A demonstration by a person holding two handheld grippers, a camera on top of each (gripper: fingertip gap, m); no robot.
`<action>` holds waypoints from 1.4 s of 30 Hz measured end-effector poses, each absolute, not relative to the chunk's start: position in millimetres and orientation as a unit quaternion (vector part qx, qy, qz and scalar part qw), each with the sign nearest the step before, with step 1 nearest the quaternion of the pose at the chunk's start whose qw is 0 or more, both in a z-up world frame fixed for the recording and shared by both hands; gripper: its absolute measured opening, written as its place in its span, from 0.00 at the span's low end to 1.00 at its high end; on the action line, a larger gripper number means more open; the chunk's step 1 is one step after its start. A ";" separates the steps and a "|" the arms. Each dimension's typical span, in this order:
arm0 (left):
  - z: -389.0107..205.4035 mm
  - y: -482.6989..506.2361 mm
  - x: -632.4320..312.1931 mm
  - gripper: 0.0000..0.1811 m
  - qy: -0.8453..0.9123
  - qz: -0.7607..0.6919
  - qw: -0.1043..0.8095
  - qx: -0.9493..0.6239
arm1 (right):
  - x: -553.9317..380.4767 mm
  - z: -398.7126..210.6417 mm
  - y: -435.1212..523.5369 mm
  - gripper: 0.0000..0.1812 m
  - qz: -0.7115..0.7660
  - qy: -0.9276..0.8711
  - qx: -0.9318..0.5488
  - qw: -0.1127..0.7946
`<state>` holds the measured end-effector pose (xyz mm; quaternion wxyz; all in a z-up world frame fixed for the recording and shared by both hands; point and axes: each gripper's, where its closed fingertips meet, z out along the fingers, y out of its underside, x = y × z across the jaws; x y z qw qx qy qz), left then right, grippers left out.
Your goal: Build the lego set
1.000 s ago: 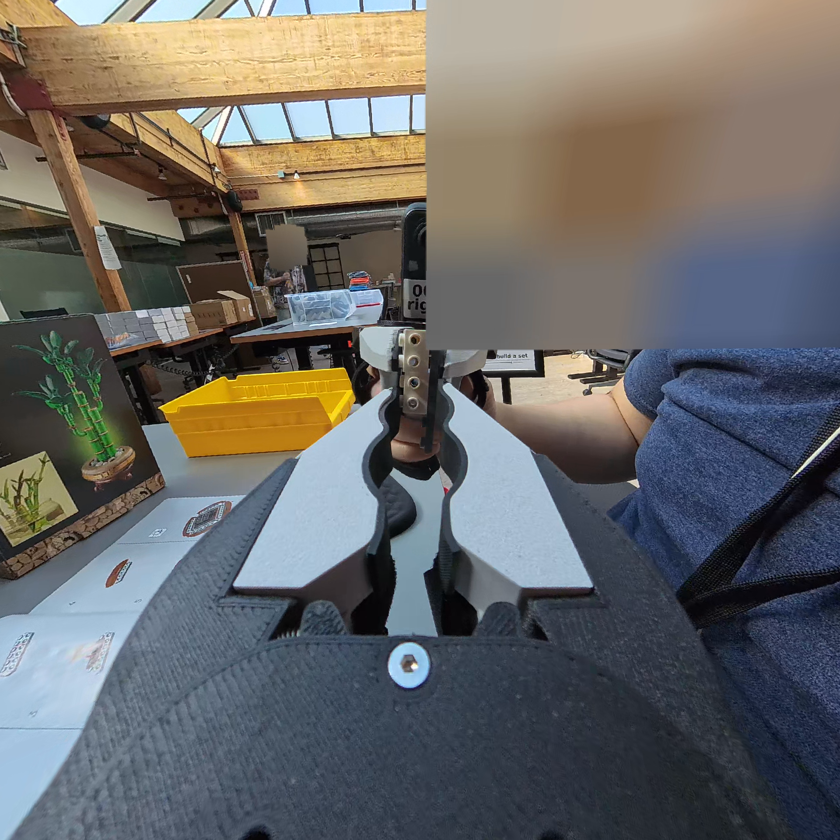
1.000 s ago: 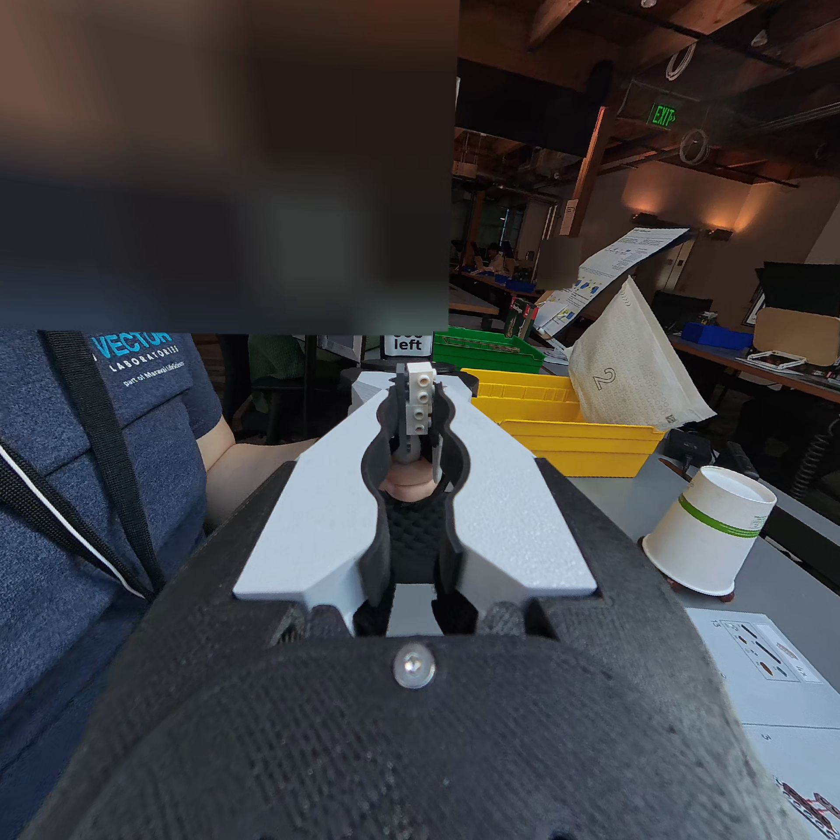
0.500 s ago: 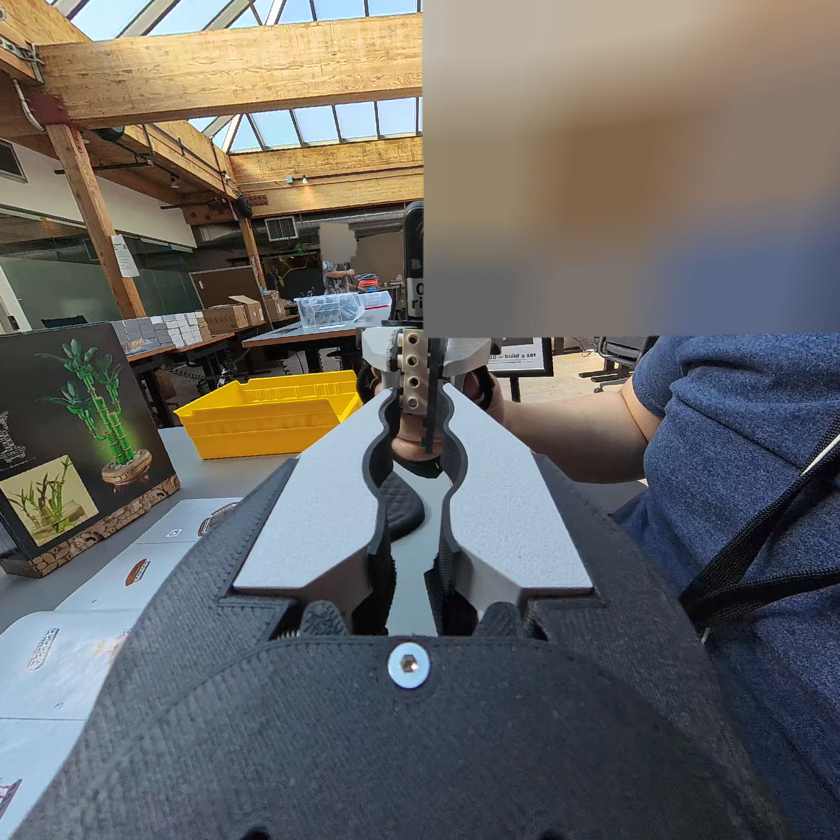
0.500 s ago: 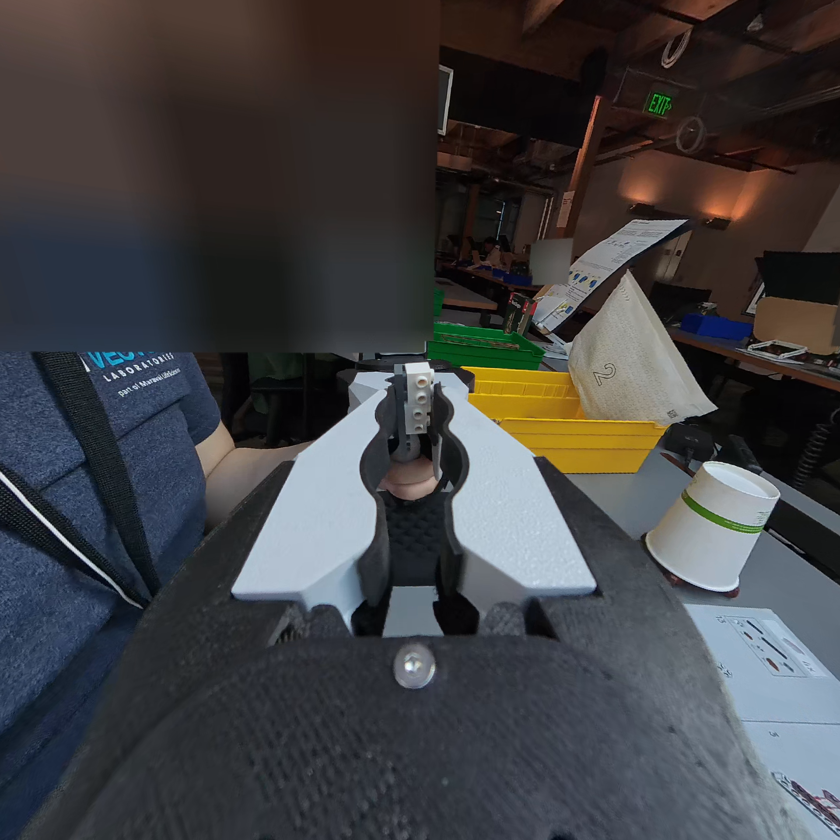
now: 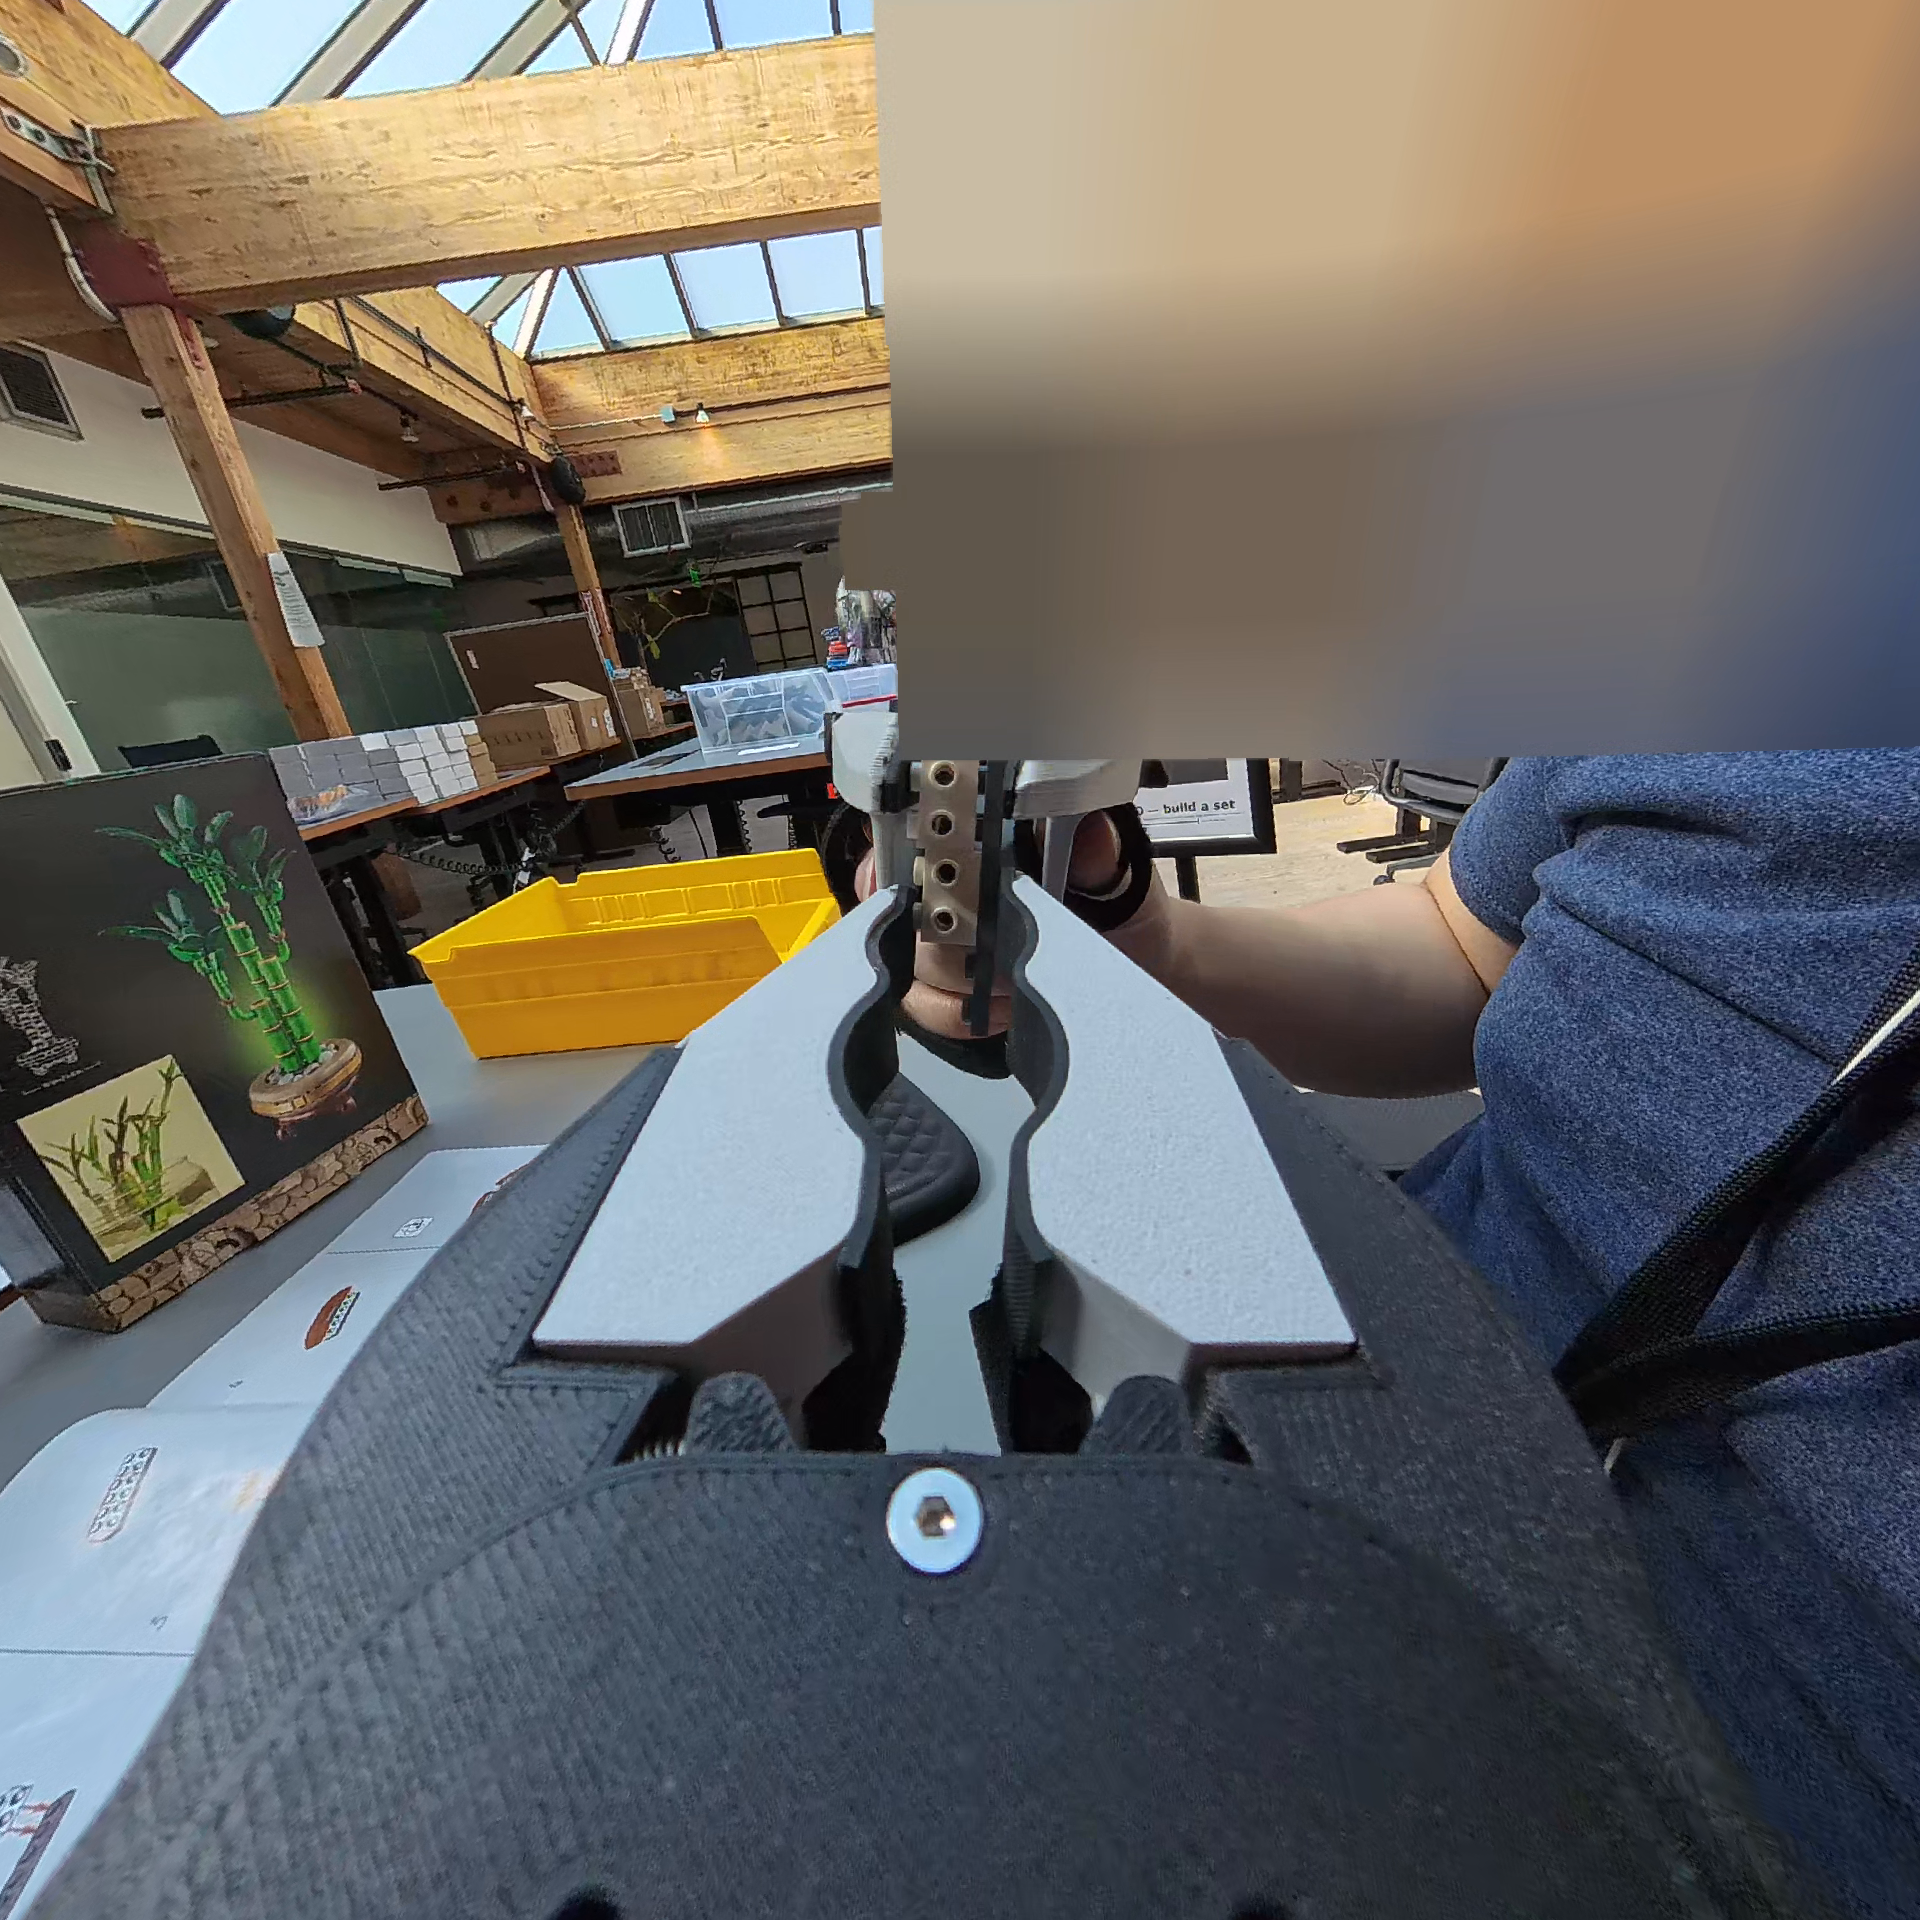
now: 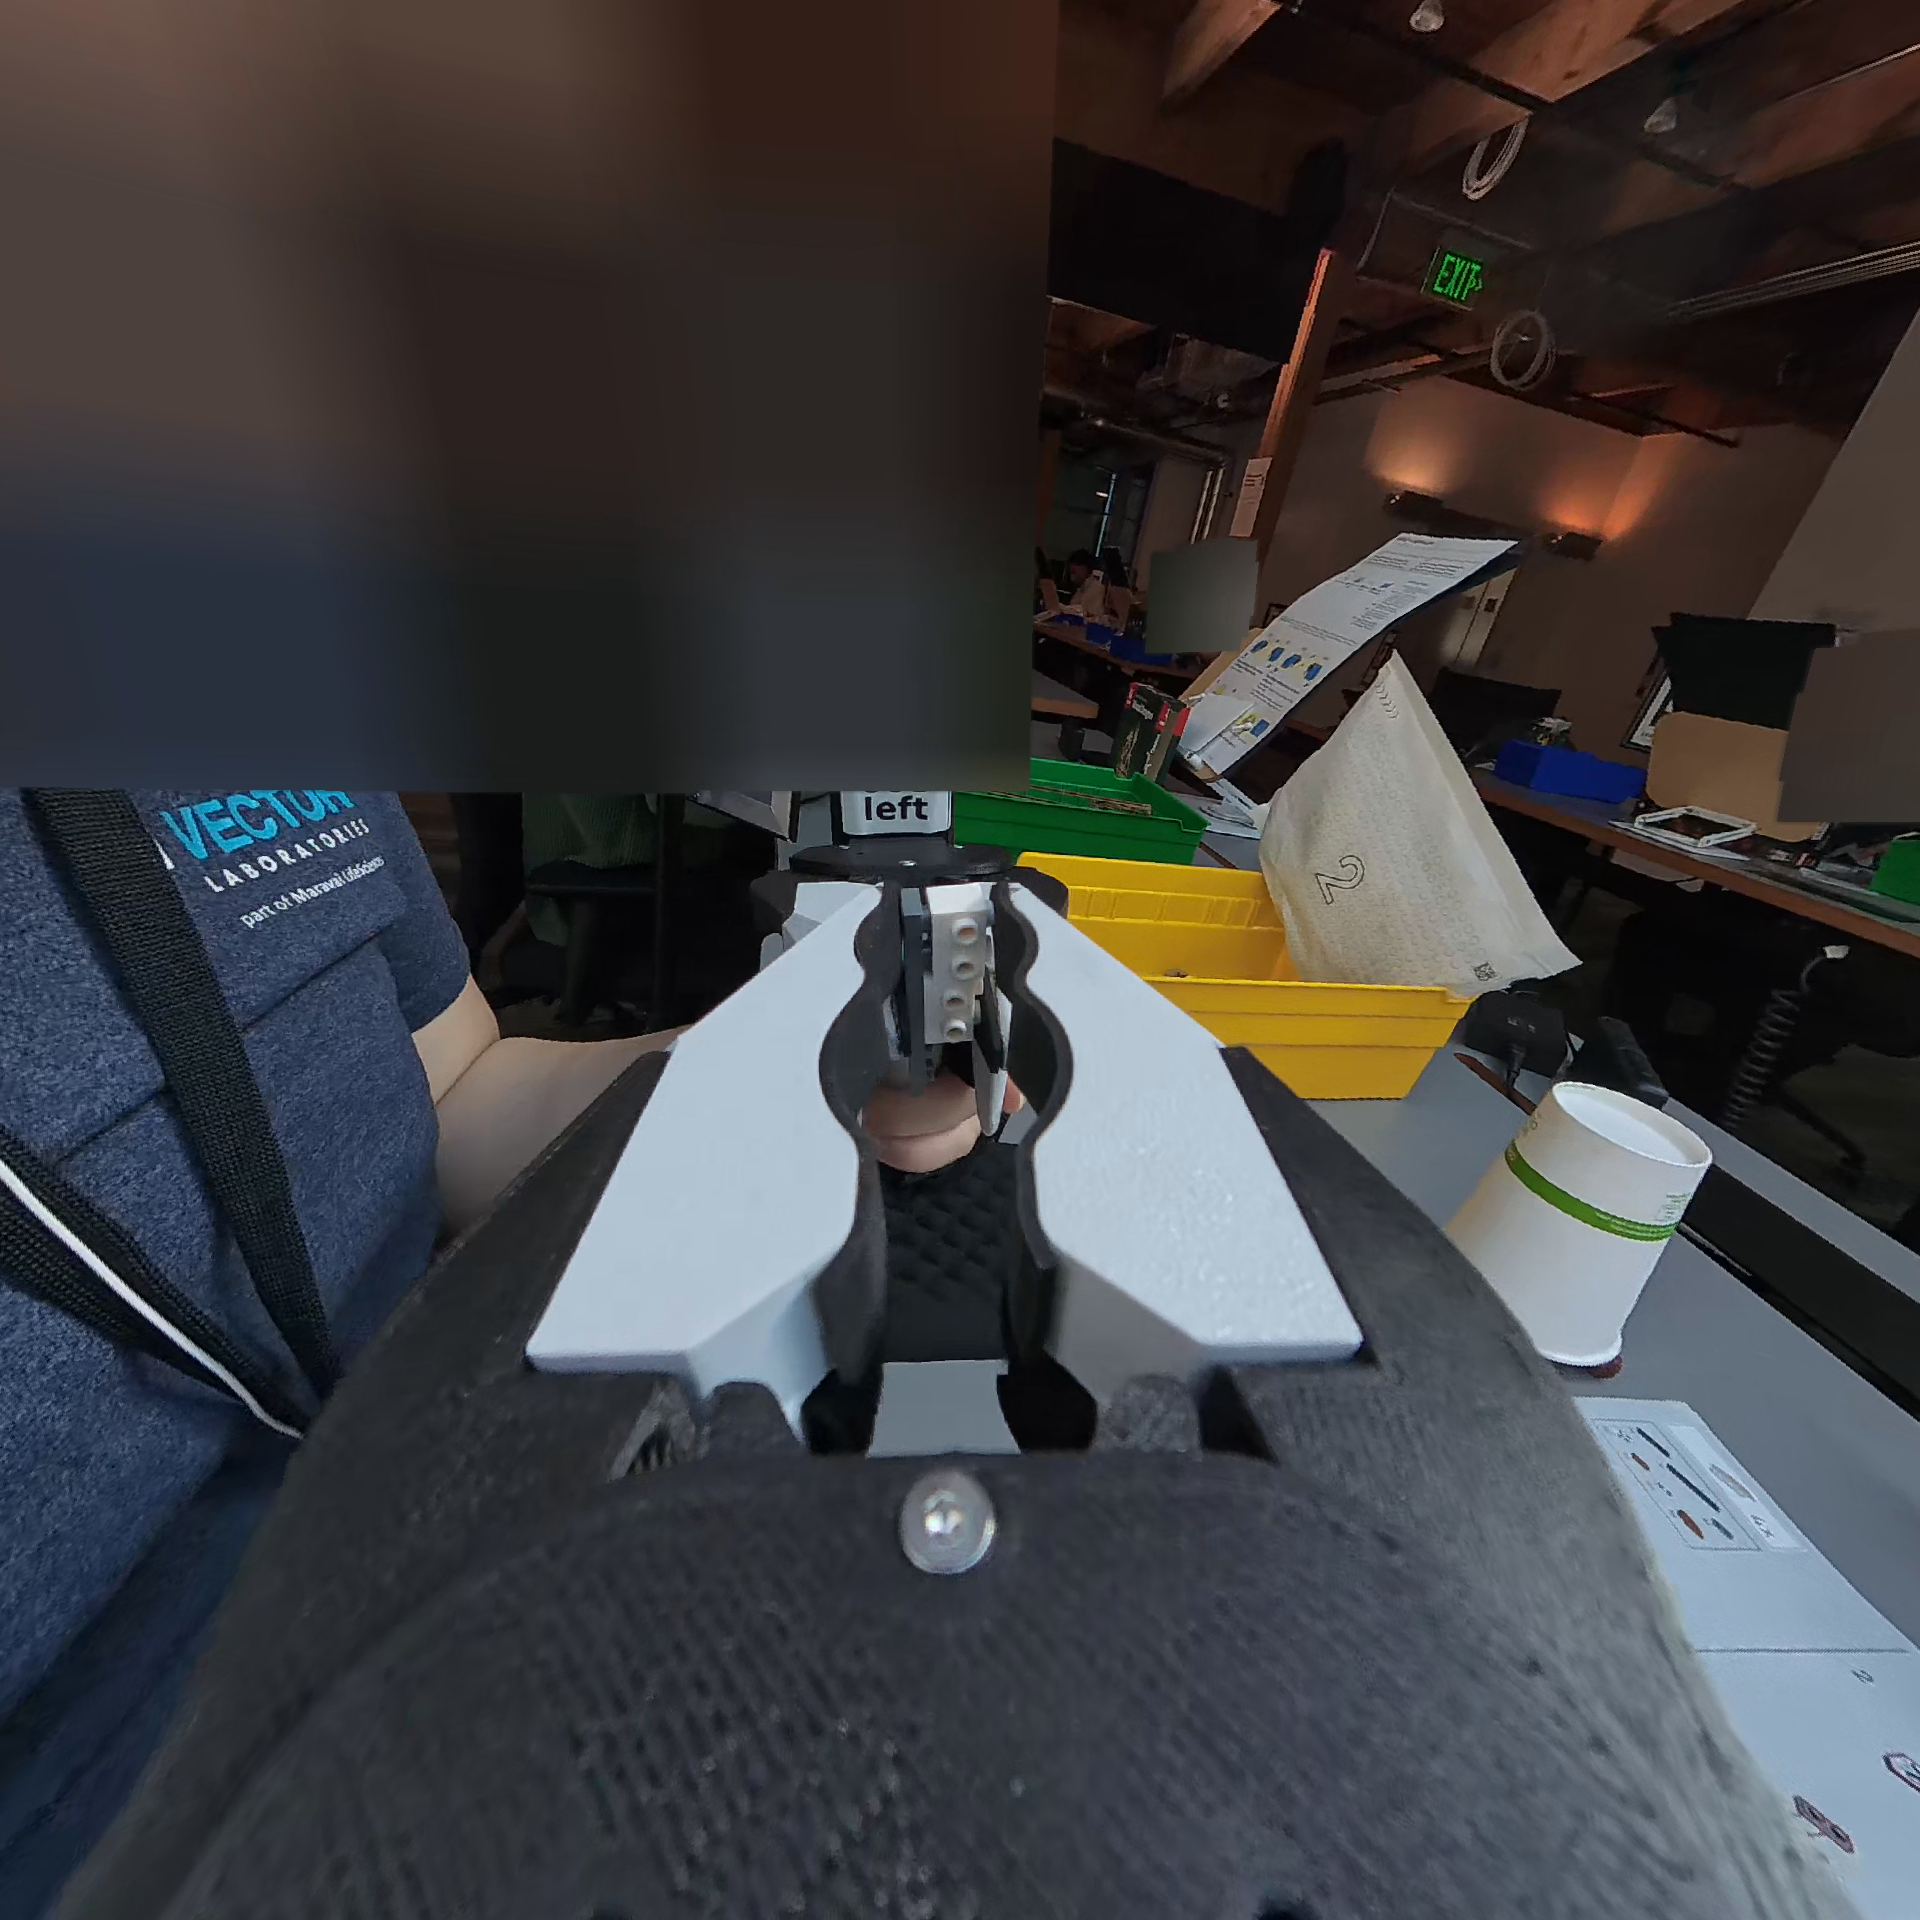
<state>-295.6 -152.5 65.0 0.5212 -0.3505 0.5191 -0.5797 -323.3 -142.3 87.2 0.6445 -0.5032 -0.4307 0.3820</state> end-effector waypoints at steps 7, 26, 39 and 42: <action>66.7 -151.8 -296.0 0.07 0.517 -0.573 0.530 -0.351 | -322.2 89.2 -142.2 0.08 0.374 -0.429 -0.498 0.654; 67.3 -158.1 -293.8 0.07 0.542 -0.528 0.548 -0.356 | -319.2 86.9 -152.5 0.14 0.365 -0.477 -0.478 0.641; 67.8 -158.9 -295.6 0.07 0.546 -0.530 0.544 -0.353 | -321.5 81.5 -151.6 0.07 0.367 -0.470 -0.488 0.637; 68.0 -159.7 -295.7 0.07 0.548 -0.530 0.544 -0.351 | -321.8 81.8 -152.9 0.07 0.348 -0.475 -0.480 0.650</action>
